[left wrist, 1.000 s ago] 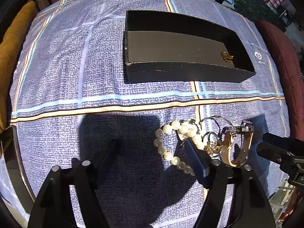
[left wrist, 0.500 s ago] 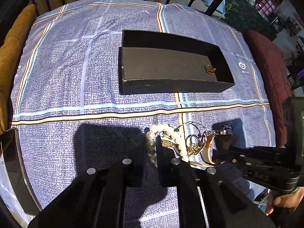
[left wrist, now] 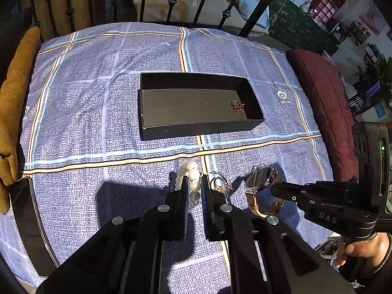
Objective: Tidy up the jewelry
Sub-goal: 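Lift the pearl bracelet with the watch into the box, open left gripper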
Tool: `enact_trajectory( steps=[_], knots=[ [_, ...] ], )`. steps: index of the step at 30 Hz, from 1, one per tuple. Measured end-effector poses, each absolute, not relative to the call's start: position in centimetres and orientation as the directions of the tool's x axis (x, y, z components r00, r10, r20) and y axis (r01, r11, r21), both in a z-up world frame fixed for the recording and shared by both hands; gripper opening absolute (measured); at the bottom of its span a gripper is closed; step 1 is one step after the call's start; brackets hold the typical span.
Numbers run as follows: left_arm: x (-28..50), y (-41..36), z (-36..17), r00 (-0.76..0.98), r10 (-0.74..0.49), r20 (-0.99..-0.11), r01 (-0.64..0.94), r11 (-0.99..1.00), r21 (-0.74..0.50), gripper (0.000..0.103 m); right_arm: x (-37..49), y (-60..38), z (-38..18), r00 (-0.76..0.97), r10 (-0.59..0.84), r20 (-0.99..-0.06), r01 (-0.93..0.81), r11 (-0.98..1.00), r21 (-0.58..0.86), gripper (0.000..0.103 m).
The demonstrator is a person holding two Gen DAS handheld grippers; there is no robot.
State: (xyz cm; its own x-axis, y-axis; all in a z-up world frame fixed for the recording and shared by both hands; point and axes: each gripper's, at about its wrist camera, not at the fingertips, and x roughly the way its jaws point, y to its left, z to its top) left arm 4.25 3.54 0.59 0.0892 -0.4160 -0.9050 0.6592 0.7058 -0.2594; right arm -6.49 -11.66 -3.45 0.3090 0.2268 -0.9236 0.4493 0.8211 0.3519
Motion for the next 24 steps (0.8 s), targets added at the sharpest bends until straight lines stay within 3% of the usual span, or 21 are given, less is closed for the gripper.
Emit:
enact_trajectory(
  steps=[8,19,24],
  knots=[
    [3.9,3.2,-0.9,0.057,-0.381,-0.923,0.660,0.707,-0.252,0.009,-6.6,-11.6,-4.4,0.260,0.236,-0.936,0.447,0.830,0.333,0.007],
    [9.2,-1.8,4.6,0.157,-0.490,-0.857,0.681,0.683,-0.266,0.009,0.9,-16.2,2.5,0.417,0.146,-0.897,0.403,0.855,0.326,0.007],
    [12.7,-4.3,4.1,0.184,-0.475,-0.860,0.669,0.702,-0.245,0.009,4.9,-18.0,1.8,0.404,0.137,-0.904,0.407,0.858,0.312,0.007]
  ],
)
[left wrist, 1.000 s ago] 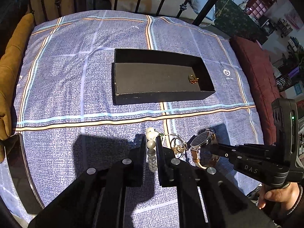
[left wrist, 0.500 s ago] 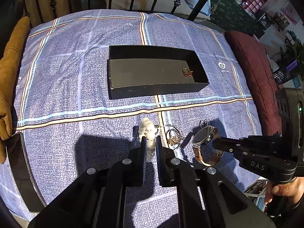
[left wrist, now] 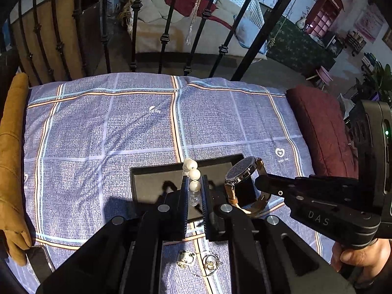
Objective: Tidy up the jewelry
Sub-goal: 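Lift the pearl bracelet with the watch into the box, open left gripper, then grasp the white earring card with the left gripper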
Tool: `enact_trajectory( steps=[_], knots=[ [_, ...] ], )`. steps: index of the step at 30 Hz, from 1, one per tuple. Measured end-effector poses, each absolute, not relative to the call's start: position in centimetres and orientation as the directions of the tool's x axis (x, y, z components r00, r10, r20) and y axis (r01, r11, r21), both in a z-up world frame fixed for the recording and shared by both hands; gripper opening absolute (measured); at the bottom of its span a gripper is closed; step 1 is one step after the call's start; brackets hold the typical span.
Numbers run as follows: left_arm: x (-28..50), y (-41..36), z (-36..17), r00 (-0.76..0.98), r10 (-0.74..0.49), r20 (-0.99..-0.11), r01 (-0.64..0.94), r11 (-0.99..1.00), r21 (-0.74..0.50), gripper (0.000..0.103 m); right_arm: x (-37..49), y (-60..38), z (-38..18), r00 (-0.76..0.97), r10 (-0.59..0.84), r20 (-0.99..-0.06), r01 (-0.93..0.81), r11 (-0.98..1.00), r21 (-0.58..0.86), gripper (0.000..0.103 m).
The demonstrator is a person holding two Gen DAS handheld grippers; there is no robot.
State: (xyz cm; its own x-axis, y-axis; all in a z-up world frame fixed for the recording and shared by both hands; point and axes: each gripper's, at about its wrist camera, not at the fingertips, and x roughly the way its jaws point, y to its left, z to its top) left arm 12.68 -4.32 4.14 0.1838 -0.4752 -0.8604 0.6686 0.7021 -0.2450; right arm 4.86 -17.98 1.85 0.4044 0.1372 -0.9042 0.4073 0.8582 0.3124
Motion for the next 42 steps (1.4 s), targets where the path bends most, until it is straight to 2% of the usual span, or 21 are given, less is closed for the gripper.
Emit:
enact_trajectory(
  steps=[7,8,9,10,11,12,13,14,18,22,24,26,40,42],
  knots=[
    [14.4,-4.9,0.2,0.164,-0.377,-0.911,0.633,0.749,-0.196,0.009,6.7,-19.0,-3.3,0.282,0.140,-0.949,0.445,0.857,0.259,0.009],
    [14.5,-4.6,0.0,0.170,-0.366,-0.915,0.633,0.752,-0.184,0.013,6.7,-19.3,-3.6,0.274,0.141,-0.951,0.456,0.852,0.258,0.013],
    [14.4,-4.3,0.0,0.177,-0.356,-0.918,0.635,0.753,-0.170,0.016,6.4,-19.5,-3.8,0.271,0.140,-0.952,0.468,0.846,0.257,0.025],
    [14.2,-4.0,0.2,0.190,-0.352,-0.916,0.641,0.752,-0.156,0.027,5.9,-19.6,-3.8,0.276,0.142,-0.951,0.474,0.840,0.263,0.032],
    [13.8,-3.6,0.4,0.206,-0.348,-0.915,0.648,0.748,-0.139,0.040,5.6,-19.7,-3.7,0.279,0.131,-0.951,0.481,0.839,0.256,0.044],
    [13.2,-3.2,0.7,0.217,-0.349,-0.912,0.659,0.741,-0.127,0.048,5.0,-20.0,-3.4,0.283,0.114,-0.952,0.485,0.839,0.245,0.051],
    [12.7,-2.8,0.8,0.224,-0.348,-0.910,0.665,0.738,-0.118,0.060,4.5,-20.1,-3.3,0.292,0.115,-0.949,0.487,0.837,0.251,0.051],
    [12.1,-2.2,0.7,0.219,-0.350,-0.911,0.668,0.735,-0.122,0.068,3.8,-20.3,-3.3,0.295,0.118,-0.948,0.492,0.832,0.257,0.051],
    [9.1,-0.3,-1.8,0.141,-0.295,-0.945,0.643,0.753,-0.139,0.084,0.2,-20.0,-3.6,0.298,0.127,-0.946,0.511,0.816,0.270,0.051],
    [5.7,0.5,-5.2,0.093,-0.229,-0.969,0.669,0.735,-0.109,0.084,-3.4,-18.6,-5.2,0.261,0.163,-0.951,0.513,0.811,0.280,0.050],
    [4.6,0.4,-5.9,0.097,-0.232,-0.968,0.697,0.710,-0.100,0.082,-4.8,-17.7,-6.2,0.232,0.181,-0.956,0.515,0.810,0.279,0.039],
    [4.4,0.2,-6.2,0.084,-0.245,-0.966,0.703,0.701,-0.117,0.079,-5.6,-17.1,-6.8,0.218,0.200,-0.955,0.512,0.810,0.286,0.039],
    [5.5,-3.1,-8.6,0.078,-0.184,-0.980,0.706,0.705,-0.076,0.077,-4.6,-16.4,-7.6,0.210,0.198,-0.958,0.449,0.850,0.274,0.039],
    [5.6,-3.0,-8.5,0.080,-0.189,-0.979,0.704,0.706,-0.079,0.077,-3.9,-16.0,-7.5,0.215,0.197,-0.957,0.429,0.861,0.274,0.030]
  ],
)
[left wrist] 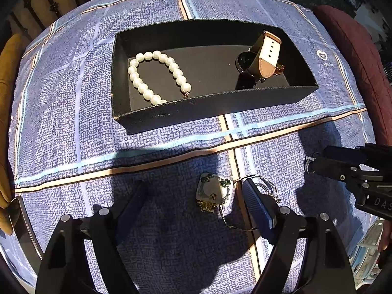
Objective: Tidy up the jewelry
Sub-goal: 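Grasp the white earring card with the left gripper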
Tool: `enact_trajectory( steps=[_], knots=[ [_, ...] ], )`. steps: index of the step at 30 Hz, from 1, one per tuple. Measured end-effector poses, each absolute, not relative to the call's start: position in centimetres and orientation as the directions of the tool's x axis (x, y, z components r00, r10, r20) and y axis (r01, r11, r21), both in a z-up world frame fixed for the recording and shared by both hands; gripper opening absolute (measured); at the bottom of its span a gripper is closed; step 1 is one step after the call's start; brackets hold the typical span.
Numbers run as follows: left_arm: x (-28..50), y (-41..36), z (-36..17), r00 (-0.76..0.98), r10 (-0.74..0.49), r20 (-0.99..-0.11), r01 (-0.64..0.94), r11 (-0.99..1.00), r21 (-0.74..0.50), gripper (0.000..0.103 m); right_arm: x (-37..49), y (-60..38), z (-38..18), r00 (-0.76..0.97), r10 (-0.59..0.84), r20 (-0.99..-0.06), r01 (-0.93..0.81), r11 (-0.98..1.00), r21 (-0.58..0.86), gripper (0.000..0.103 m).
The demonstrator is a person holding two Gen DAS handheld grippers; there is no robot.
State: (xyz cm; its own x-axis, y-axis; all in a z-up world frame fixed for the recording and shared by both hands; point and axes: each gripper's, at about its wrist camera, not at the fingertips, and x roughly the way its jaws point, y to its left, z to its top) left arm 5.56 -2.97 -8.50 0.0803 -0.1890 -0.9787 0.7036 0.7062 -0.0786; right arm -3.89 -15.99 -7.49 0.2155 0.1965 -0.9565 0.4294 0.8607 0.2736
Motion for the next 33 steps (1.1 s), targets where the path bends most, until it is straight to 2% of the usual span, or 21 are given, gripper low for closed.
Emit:
enact_trajectory(
  steps=[2,5,6,8,10,13,14,22,29,30,32,33],
  knots=[
    [5.7,-3.0,-8.5,0.090,-0.186,-0.978,0.701,0.710,-0.070,0.067,-3.3,-15.5,-7.6,0.210,0.205,-0.956,0.405,0.872,0.276,0.021],
    [6.4,-2.1,-8.2,0.086,-0.204,-0.975,0.680,0.727,-0.092,0.059,-2.8,-14.5,-7.9,0.192,0.204,-0.960,0.376,0.888,0.264,0.016],
    [6.6,-1.9,-8.1,0.087,-0.207,-0.975,0.675,0.731,-0.094,0.056,-2.7,-14.5,-7.9,0.194,0.200,-0.960,0.374,0.890,0.260,0.009],
    [7.0,-1.3,-7.8,0.088,-0.220,-0.972,0.668,0.736,-0.106,0.042,-2.8,-14.4,-7.9,0.201,0.200,-0.959,0.378,0.887,0.264,0.008],
    [7.5,-0.6,-7.5,0.086,-0.232,-0.969,0.661,0.741,-0.119,0.032,-3.0,-14.5,-7.8,0.205,0.205,-0.957,0.385,0.882,0.271,0.008],
    [7.7,0.5,-7.1,0.072,-0.263,-0.962,0.649,0.745,-0.155,0.017,-3.3,-14.7,-7.4,0.224,0.215,-0.951,0.400,0.869,0.291,0.008],
    [7.7,0.8,-6.9,0.074,-0.269,-0.960,0.650,0.743,-0.159,0.016,-3.4,-14.7,-7.0,0.233,0.212,-0.949,0.401,0.868,0.293,0.008],
    [7.1,2.4,-4.8,0.084,-0.314,-0.946,0.648,0.739,-0.188,0.016,-3.3,-14.1,-5.1,0.288,0.214,-0.933,0.400,0.859,0.320,0.008],
    [6.9,2.1,-5.3,0.081,-0.296,-0.952,0.652,0.738,-0.174,0.017,-3.7,-14.0,-4.9,0.292,0.211,-0.933,0.404,0.857,0.320,0.008],
    [6.9,1.8,-5.4,0.075,-0.302,-0.950,0.660,0.729,-0.180,0.021,-3.9,-14.0,-4.9,0.292,0.210,-0.933,0.410,0.854,0.320,0.008],
    [6.6,0.5,-5.4,0.098,-0.299,-0.949,0.672,0.724,-0.159,0.050,-4.0,-13.9,-5.0,0.287,0.208,-0.935,0.418,0.851,0.317,0.008],
    [6.7,-0.1,-5.3,0.105,-0.306,-0.946,0.673,0.722,-0.160,0.052,-4.1,-13.9,-5.0,0.285,0.207,-0.936,0.421,0.850,0.316,0.008]
  ],
)
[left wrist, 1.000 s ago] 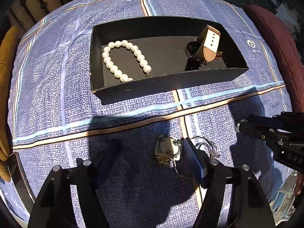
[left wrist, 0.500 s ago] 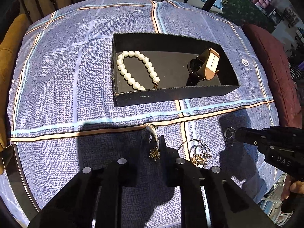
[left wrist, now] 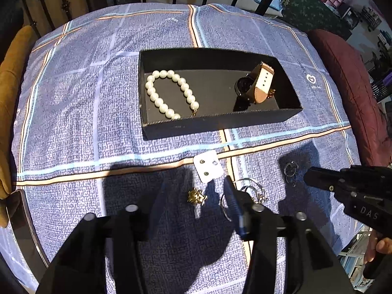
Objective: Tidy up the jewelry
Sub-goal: 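Grasp the white earring card with the left gripper, then lower the earring card into the box and open the left gripper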
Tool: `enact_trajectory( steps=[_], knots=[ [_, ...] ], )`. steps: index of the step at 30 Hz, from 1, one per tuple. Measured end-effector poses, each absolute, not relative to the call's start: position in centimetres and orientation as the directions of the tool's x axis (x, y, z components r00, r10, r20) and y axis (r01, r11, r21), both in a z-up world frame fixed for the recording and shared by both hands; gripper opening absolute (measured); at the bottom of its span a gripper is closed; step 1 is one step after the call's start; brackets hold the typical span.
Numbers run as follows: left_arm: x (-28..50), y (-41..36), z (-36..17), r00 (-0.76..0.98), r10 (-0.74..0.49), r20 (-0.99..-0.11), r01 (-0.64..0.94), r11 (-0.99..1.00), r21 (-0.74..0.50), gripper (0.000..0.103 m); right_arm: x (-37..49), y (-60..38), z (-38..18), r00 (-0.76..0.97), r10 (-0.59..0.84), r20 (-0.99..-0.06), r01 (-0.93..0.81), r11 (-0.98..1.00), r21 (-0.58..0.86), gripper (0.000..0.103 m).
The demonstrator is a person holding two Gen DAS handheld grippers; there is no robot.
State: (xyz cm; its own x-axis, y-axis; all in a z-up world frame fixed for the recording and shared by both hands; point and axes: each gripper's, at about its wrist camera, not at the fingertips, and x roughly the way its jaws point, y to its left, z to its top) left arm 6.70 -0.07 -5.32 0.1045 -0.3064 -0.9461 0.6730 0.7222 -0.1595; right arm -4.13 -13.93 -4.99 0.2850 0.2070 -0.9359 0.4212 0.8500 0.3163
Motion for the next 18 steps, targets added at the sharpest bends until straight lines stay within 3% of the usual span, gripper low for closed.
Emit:
enact_trajectory(
  steps=[4,9,18],
  knots=[
    [6.9,-2.8,-6.8,0.088,-0.265,-0.960,0.702,0.701,-0.130,0.052,-4.8,-14.1,-5.3,0.278,0.206,-0.938,0.437,0.843,0.314,0.008],
    [7.4,-3.9,-8.1,0.080,-0.237,-0.968,0.700,0.704,-0.115,0.029,-5.2,-14.2,-5.6,0.271,0.210,-0.939,0.443,0.840,0.315,0.008],
    [7.8,0.9,-5.0,0.083,-0.302,-0.950,0.663,0.728,-0.173,0.028,-4.6,-13.9,-5.0,0.292,0.220,-0.931,0.414,0.848,0.330,0.008]
  ],
)
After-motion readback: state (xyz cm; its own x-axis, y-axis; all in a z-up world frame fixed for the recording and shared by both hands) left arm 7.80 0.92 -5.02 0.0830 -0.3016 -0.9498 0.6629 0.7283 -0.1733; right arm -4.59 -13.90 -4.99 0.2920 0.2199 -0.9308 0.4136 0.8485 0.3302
